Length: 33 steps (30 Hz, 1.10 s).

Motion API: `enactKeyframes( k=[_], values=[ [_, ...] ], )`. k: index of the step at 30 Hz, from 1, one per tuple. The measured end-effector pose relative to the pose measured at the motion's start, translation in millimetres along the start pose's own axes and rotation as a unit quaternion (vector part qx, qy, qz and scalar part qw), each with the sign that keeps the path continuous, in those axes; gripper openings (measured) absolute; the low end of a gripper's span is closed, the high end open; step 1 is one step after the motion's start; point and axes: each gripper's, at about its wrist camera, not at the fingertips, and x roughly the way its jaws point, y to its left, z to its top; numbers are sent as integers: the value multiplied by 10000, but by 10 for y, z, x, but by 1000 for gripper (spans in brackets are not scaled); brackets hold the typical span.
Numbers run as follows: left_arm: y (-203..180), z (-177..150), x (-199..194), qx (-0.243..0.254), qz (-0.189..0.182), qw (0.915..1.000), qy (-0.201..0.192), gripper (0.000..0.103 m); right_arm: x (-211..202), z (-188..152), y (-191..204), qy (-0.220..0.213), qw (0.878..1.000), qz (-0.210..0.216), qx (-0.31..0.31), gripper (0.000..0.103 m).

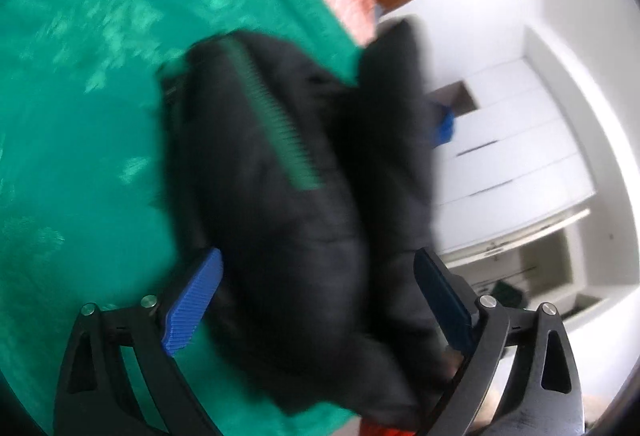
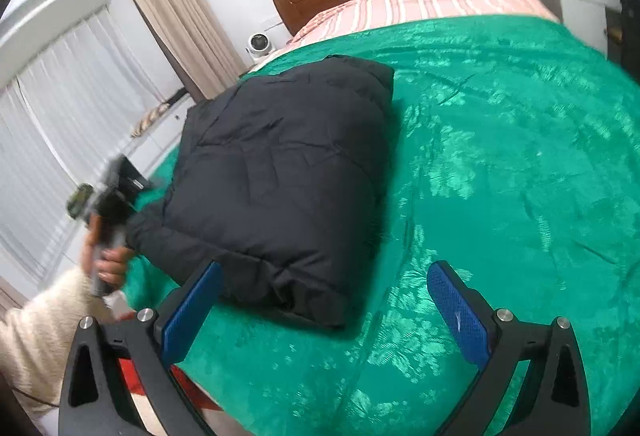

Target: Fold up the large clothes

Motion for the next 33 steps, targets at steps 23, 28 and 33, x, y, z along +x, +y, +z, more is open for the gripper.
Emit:
enactKeyframes(
  k=[23,28,33],
  values=[
    [-359,231,681,785,858,9927,308,67,1710,946,235,1022,9802,1291,-1098,84],
    [-875,258,461,1315,694,9888,-134,63,1239,1036,436,228,9800,1363,-1431,83],
    [-1408,793,487,1804,720,9796,-511,64,1030,1647,364,-387,9798,1327,-1443,83]
  ],
)
